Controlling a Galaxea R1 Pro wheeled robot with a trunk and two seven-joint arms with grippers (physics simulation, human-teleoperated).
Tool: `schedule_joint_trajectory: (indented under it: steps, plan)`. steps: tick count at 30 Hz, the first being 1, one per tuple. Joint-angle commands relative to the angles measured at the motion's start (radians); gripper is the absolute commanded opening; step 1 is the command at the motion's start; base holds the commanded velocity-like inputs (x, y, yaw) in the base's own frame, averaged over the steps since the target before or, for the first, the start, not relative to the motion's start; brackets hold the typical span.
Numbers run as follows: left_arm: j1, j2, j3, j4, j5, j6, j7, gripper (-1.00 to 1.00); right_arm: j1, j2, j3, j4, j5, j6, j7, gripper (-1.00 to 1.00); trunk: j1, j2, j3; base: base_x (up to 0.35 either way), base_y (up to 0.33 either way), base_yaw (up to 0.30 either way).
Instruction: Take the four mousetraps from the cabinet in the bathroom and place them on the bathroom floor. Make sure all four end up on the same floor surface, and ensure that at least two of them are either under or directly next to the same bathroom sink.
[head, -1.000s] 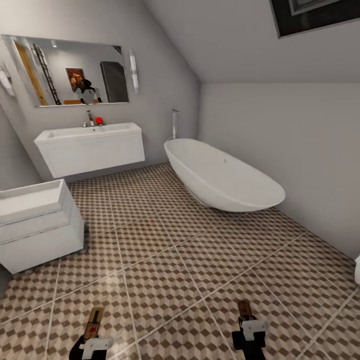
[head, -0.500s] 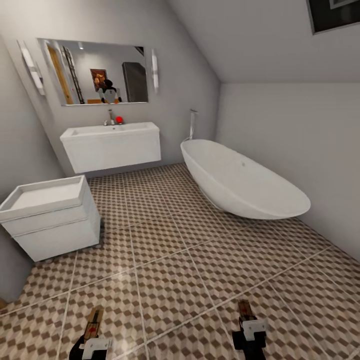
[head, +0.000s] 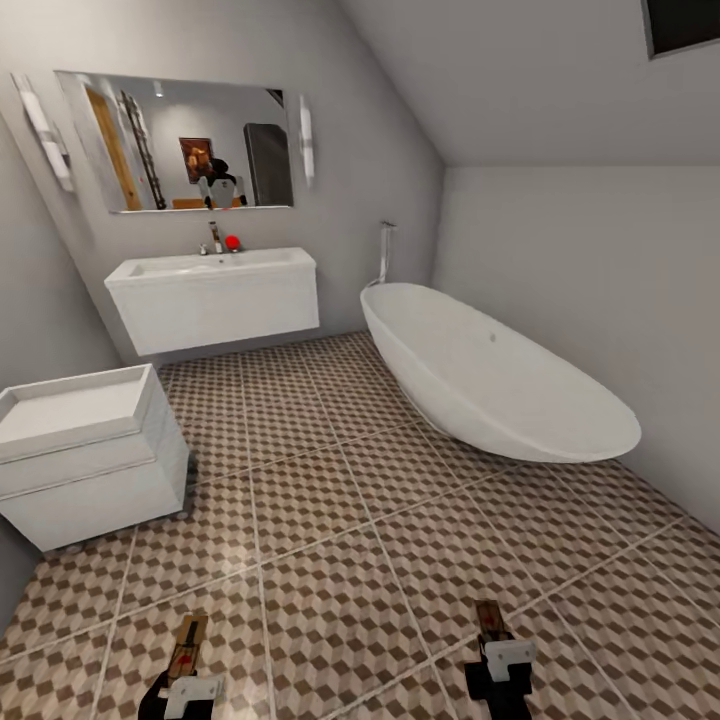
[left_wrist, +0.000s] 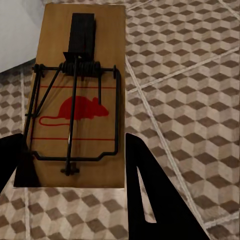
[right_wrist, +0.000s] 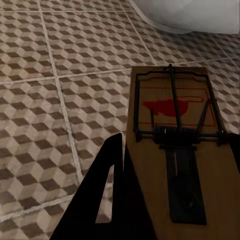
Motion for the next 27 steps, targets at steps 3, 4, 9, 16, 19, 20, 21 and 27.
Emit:
schedule_joint_trajectory:
  steps: [3, 4, 9, 16, 19, 20, 21, 27]
  plan:
    - [-0.001, -0.001, -0.009, 0.003, 0.004, -0.004, 0.002, -1.0, 0.0, 0.0, 0.009, 0.0, -0.005, -0.002, -0.005, -1.0, 0.001, 0.0, -0.001, 0.336, -0.01, 0.174]
    - [-0.001, -0.001, -0.009, 0.003, 0.004, -0.004, 0.002, -1.0, 0.0, 0.0, 0.009, 0.0, -0.005, -0.002, -0.005, -1.0, 0.001, 0.0, -0.001, 0.336, -0.003, 0.229]
    - [-0.001, -0.001, -0.009, 0.003, 0.004, -0.004, 0.002, -1.0, -0.001, 0.0, 0.009, 0.0, -0.005, -0.002, -0.006, -1.0, 0.001, 0.0, -0.001, 0.336, -0.001, 0.245]
    - [-0.001, -0.001, -0.009, 0.003, 0.004, -0.004, 0.002, -1.0, -0.001, -0.001, 0.009, 0.0, -0.005, -0.002, -0.005, -1.0, 0.001, 0.0, -0.001, 0.336, 0.0, 0.167]
    - [-0.001, -0.001, -0.009, 0.003, 0.004, -0.004, 0.002, -1.0, -0.001, -0.002, 0.009, 0.0, -0.005, -0.002, -0.005, -1.0, 0.001, 0.0, -0.001, 0.336, 0.0, 0.015]
    - [-0.001, -0.001, -0.009, 0.003, 0.004, -0.004, 0.002, -1.0, -0.001, -0.002, 0.009, 0.0, -0.005, -0.002, -0.005, -1.0, 0.001, 0.0, -0.001, 0.336, 0.0, 0.006]
    - [-0.001, -0.001, -0.009, 0.003, 0.004, -0.004, 0.002, -1.0, -0.001, -0.002, 0.009, 0.0, -0.005, -0.002, -0.005, -1.0, 0.001, 0.0, -0.001, 0.336, 0.0, 0.004]
    - [-0.001, -0.001, -0.009, 0.003, 0.004, -0.004, 0.002, -1.0, -0.001, -0.001, 0.009, 0.0, -0.005, -0.002, -0.005, -1.0, 0.001, 0.0, -0.001, 0.336, 0.0, 0.121]
